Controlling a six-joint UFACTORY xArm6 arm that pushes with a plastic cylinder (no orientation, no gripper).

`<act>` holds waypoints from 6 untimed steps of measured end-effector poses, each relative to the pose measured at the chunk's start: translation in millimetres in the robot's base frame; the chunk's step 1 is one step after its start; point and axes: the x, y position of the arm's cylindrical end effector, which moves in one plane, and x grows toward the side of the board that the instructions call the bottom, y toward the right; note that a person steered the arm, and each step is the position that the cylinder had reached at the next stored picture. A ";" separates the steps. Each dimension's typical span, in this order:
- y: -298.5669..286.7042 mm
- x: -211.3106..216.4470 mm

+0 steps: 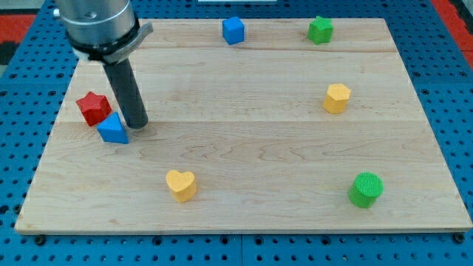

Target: Slide the blue triangle towards the bottom left

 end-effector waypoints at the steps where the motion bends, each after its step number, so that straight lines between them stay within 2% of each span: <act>1: -3.9 0.6; 2: -8.9 -17.3; 3: -38.0 -9.9; 4: -44.1 40.1; 5: -52.9 70.5; 6: -47.6 68.4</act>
